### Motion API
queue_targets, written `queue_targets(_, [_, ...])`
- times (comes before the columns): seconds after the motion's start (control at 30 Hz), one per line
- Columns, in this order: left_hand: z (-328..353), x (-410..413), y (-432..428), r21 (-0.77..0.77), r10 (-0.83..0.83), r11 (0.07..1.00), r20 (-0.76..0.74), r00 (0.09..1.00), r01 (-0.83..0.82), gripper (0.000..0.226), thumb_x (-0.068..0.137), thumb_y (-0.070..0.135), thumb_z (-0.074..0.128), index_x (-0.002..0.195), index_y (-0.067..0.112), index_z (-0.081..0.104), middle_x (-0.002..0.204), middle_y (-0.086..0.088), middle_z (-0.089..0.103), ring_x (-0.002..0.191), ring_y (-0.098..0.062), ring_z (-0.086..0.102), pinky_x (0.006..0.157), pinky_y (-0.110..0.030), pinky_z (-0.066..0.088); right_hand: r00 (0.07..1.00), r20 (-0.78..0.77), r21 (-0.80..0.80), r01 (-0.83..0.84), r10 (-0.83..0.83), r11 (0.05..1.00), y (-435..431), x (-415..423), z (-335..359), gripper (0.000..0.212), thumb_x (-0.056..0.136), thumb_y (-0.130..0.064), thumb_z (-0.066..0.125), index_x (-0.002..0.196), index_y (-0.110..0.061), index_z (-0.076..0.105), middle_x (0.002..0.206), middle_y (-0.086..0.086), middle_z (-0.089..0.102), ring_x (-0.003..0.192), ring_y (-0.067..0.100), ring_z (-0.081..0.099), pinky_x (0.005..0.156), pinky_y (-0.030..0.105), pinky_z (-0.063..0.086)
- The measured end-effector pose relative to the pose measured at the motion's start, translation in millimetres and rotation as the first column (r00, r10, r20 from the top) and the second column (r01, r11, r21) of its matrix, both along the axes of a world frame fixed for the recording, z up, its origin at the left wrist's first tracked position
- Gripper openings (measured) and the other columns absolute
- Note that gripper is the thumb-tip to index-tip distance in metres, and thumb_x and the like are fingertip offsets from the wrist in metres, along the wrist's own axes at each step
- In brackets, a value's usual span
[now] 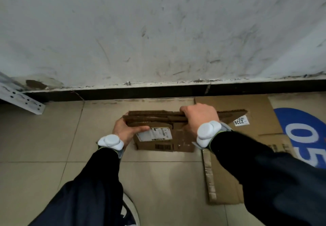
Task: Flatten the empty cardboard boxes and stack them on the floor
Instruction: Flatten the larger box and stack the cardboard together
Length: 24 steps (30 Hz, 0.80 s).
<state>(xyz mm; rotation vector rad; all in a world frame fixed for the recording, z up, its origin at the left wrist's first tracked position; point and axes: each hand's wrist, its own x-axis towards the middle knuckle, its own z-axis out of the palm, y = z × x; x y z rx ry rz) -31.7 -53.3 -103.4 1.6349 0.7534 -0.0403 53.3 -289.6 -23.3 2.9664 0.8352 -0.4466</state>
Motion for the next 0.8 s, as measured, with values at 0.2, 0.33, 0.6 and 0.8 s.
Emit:
queue_targets(0.2, [50.0, 40.9, 7.4, 0.051, -0.096, 0.995, 0.119, 0.988, 0.091, 0.062, 0.055, 0.013, 0.095, 0.108, 0.024, 0.067, 0.104, 0.004, 0.075, 0.100, -0.013, 0.073, 0.087, -0.028, 0.060, 0.994, -0.052, 0.105, 0.099, -0.094, 0.990, -14.6, 34.1, 38.3, 0.054, 0.060, -0.056, 0.080, 0.108, -0.034, 0.066, 0.093, -0.002, 0.071, 0.093, 0.026, 0.068, 0.067, 0.026, 0.044])
queue_targets(0.33, [82.7, 88.2, -19.7, 0.291, -0.162, 0.951, 0.186, 0.969, 0.103, 0.081, 0.056, 0.047, 0.094, 0.125, 0.027, 0.056, 0.113, 0.005, 0.068, 0.104, -0.011, 0.068, 0.087, -0.025, 0.056, 0.897, -0.334, 0.195, 0.365, -0.288, 0.910, -51.9, 55.6, 57.4, 0.075, 0.047, -0.067, 0.086, 0.111, -0.032, 0.069, 0.092, -0.006, 0.073, 0.088, 0.021, 0.070, 0.073, 0.028, 0.055])
queue_targets(0.6, [26.3, 78.2, -116.9, 0.182, -0.064, 0.978, -0.217, 0.974, 0.104, 0.144, 0.038, 0.087, 0.077, 0.153, 0.014, 0.030, 0.148, -0.013, 0.049, 0.131, -0.033, 0.053, 0.110, -0.047, 0.043, 0.361, -0.777, 0.187, 0.914, -0.515, 0.359, -170.0, 14.5, -5.6, 0.059, 0.047, -0.037, 0.098, 0.093, -0.010, 0.073, 0.084, 0.008, 0.075, 0.073, 0.023, 0.074, 0.068, 0.035, 0.062])
queue_targets(0.8, [-42.5, 53.2, -204.0, -0.330, -0.206, 0.937, -0.268, 0.941, 0.111, 0.072, 0.056, 0.054, 0.091, 0.112, 0.012, 0.073, 0.100, -0.005, 0.079, 0.092, -0.026, 0.076, 0.094, -0.045, 0.058, 0.075, -0.833, 0.006, 0.992, -0.548, 0.126, -214.9, -5.1, -92.1, 0.123, 0.020, -0.058, 0.097, 0.124, -0.005, 0.060, 0.109, 0.016, 0.071, 0.092, 0.032, 0.072, 0.085, 0.048, 0.059])
